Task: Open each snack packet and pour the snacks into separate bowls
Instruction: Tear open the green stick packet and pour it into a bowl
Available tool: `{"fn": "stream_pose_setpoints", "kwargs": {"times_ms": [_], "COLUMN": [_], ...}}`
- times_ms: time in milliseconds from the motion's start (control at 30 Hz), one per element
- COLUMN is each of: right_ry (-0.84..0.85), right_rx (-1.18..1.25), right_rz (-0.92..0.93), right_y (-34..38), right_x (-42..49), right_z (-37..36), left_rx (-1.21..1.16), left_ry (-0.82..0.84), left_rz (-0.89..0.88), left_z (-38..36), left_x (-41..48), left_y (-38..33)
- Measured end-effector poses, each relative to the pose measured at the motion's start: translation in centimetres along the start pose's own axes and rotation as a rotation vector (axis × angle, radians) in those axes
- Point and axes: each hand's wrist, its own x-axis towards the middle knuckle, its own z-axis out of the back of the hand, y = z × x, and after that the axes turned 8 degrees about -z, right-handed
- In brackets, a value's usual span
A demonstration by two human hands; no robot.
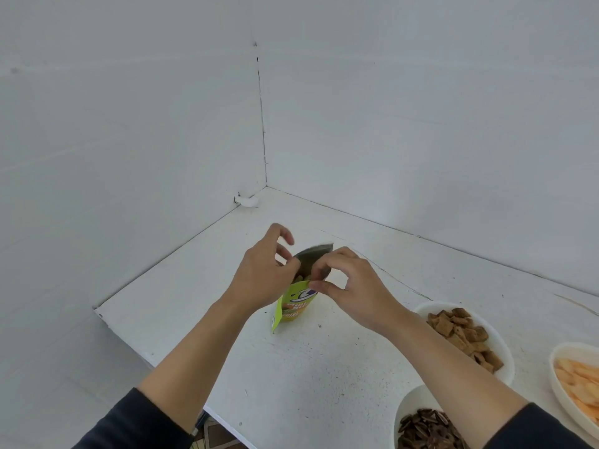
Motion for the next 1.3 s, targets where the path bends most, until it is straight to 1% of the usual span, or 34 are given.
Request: {"fn": "stream_pose_setpoints", "kwargs": {"times_ms": [133, 200, 267, 333, 433, 533, 633, 700, 800, 867, 967, 1067, 1200, 1300], "right_ry": [0.012, -0.047, -0.124, -0.167, -0.139, -0.097, -0.095, -0.056, -0.015, 0.007, 0.084, 0.137, 0.099, 0.088], "right_rx": [0.027, -0.012, -0.102, -0.189, -0.268, -0.279, -0.291, -0.280, -0.318, -0.369, -0.453, -0.434, -0.370, -0.326], "right_rz": [0.000, 0.024, 0.051, 0.040, 0.073, 0.115, 0.139, 0.145, 0.161, 0.161, 0.177, 0.202, 0.143, 0.096], "right_y": [0.2, -0.2, -0.9, -1.6, -2.2, -2.2, -2.4, -2.4, -2.4, -2.3, -1.8, -1.1, -1.0, -0.8], "right_x": [-0.2, -0.1, 0.1, 0.5, 1.1, 1.4, 1.5, 1.5, 1.2, 1.0, 0.7, 0.8, 0.7, 0.5], "right_z": [-0.2, -0.1, 0.3, 1.0, 1.7, 1.6, 1.7, 2.0, 2.5, 2.9, 3.5, 3.9, 3.8, 2.7], "left_rx": [0.049, 0.029, 0.003, 0.065, 0.196, 0.228, 0.234, 0.231, 0.271, 0.301, 0.283, 0.291, 0.164, 0.161], "left_ry": [0.053, 0.045, 0.055, 0.082, 0.205, 0.289, 0.285, 0.277, 0.228, 0.199, 0.138, 0.094, 0.072, 0.077], "left_rz": [-0.115, -0.105, -0.074, -0.097, -0.157, -0.124, -0.115, -0.104, -0.053, -0.055, -0.041, -0.028, -0.035, -0.011], "left_z": [-0.8, -1.0, -0.9, -0.6, -0.4, -0.7, -0.2, 0.4, 0.9, 1.1, 1.6, 1.9, 0.9, -0.2], "left_x": [0.4, 0.7, 1.0, 1.2, 1.4, 1.8, 2.1, 2.3, 2.8, 2.9, 2.8, 2.8, 2.3, 2.0], "left_y": [-1.2, -1.2, -0.9, -0.6, -0.8, -1.4, -1.5, -1.3, -0.5, -0.2, 0.3, 0.8, 0.7, 0.3]}}
